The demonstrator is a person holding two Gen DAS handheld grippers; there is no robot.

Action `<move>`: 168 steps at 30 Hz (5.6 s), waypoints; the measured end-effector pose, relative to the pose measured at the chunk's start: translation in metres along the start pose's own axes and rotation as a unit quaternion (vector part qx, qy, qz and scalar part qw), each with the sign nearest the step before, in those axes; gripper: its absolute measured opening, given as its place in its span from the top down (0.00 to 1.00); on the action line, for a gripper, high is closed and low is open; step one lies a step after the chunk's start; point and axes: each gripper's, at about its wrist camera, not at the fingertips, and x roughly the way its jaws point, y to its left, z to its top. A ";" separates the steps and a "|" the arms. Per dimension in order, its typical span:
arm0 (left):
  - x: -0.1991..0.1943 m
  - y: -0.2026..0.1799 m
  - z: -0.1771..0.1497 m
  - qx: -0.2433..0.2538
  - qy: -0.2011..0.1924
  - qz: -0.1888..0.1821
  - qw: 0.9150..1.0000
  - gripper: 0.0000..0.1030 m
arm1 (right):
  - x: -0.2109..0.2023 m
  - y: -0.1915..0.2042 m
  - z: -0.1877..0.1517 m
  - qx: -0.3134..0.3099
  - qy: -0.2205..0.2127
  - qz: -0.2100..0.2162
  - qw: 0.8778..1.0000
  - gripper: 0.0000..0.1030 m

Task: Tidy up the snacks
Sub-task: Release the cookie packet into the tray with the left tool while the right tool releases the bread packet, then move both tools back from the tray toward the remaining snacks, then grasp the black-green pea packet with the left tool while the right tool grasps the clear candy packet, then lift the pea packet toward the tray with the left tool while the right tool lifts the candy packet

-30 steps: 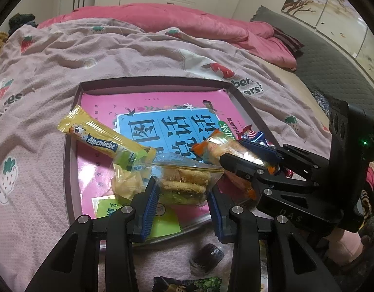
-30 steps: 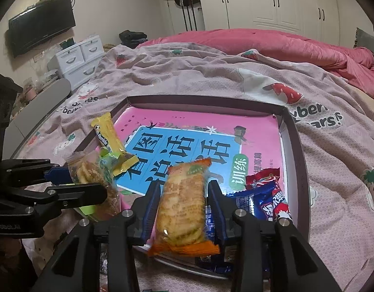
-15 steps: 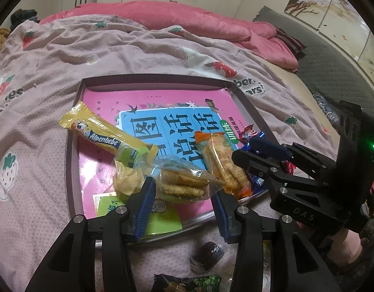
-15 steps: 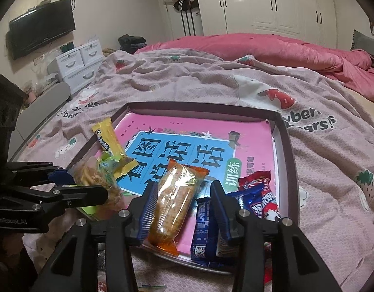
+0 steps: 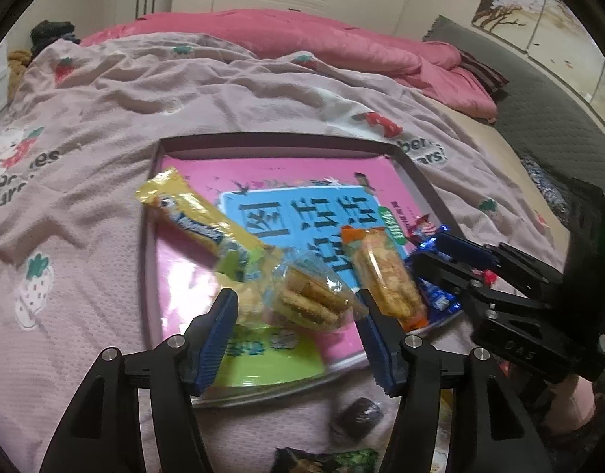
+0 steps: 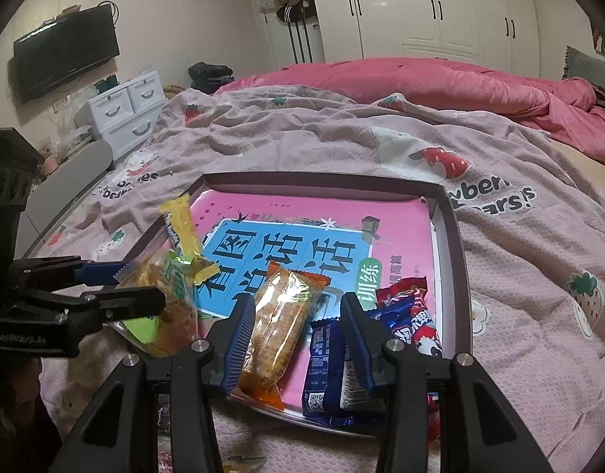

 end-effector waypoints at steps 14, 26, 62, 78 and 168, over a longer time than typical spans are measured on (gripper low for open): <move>-0.009 0.023 0.007 -0.028 -0.016 0.017 0.999 0.38 | -0.012 0.000 0.000 0.000 -0.014 0.002 1.000 0.56; -0.029 0.015 0.007 -0.015 -0.032 0.018 0.999 0.33 | -0.032 0.003 -0.002 0.000 -0.029 0.006 1.000 0.56; -0.063 0.001 -0.020 0.026 -0.026 0.013 0.999 0.33 | -0.058 0.042 -0.028 -0.036 -0.005 0.030 0.999 0.54; -0.067 -0.006 -0.038 0.040 -0.005 0.013 0.999 0.33 | -0.067 0.056 -0.042 -0.052 0.014 0.034 0.998 0.50; -0.021 -0.008 -0.080 0.018 0.130 -0.011 0.991 0.65 | -0.028 0.102 -0.081 -0.191 0.091 0.044 0.976 0.44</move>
